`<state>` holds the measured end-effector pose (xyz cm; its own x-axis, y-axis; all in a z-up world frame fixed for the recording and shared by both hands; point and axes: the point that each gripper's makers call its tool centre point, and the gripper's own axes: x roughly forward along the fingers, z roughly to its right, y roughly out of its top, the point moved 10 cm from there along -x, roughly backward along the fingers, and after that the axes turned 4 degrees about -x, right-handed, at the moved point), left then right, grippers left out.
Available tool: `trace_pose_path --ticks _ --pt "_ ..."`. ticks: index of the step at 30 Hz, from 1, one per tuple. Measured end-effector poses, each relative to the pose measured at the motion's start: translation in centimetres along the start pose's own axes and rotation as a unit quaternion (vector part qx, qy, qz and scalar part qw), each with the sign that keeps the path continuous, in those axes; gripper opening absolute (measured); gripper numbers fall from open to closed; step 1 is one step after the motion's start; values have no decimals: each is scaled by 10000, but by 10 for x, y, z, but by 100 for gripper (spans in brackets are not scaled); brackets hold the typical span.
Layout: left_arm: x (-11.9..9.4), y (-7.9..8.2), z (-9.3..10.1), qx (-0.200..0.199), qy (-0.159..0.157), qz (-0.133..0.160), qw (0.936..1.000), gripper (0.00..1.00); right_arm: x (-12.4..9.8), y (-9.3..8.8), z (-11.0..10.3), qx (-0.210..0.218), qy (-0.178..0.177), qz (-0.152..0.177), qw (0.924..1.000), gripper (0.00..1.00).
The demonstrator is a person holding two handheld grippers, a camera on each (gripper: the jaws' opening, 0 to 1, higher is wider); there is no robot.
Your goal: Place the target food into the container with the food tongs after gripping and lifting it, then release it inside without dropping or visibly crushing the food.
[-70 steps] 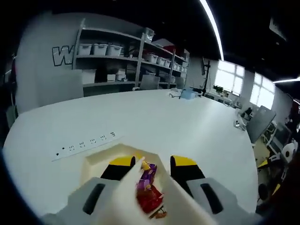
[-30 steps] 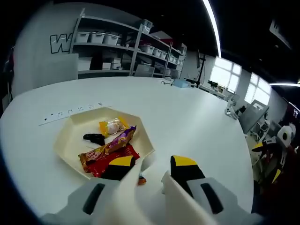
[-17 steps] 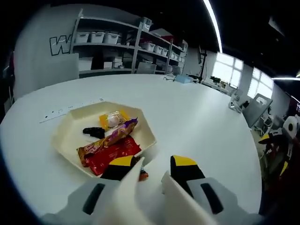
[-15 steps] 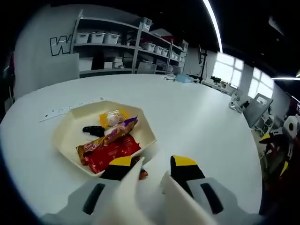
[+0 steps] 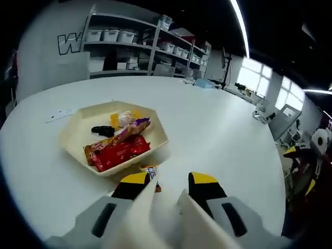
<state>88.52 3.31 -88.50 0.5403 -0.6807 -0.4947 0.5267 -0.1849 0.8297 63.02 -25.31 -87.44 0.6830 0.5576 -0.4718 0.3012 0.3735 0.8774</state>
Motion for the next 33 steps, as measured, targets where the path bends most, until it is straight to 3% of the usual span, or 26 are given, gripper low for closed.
trace_pose_path --ticks 10,14,23,30,33 --pt "-30 -19 4 -329 -124 38 9994 27 3 5 -5 -79 92 8 9999 88" --pt "-38 -14 1 -303 -17 317 9990 27 5 6 -6 -94 96 -1 9999 88" --pt "-29 -10 -5 -389 243 482 9978 28 7 11 -9 -102 117 30 9999 89" --pt "-15 -19 -12 -547 474 351 9968 28 5 7 -9 -24 80 3 10000 88" --pt "-17 -19 -14 -859 456 393 9945 28 3 8 -9 37 93 84 9999 88"
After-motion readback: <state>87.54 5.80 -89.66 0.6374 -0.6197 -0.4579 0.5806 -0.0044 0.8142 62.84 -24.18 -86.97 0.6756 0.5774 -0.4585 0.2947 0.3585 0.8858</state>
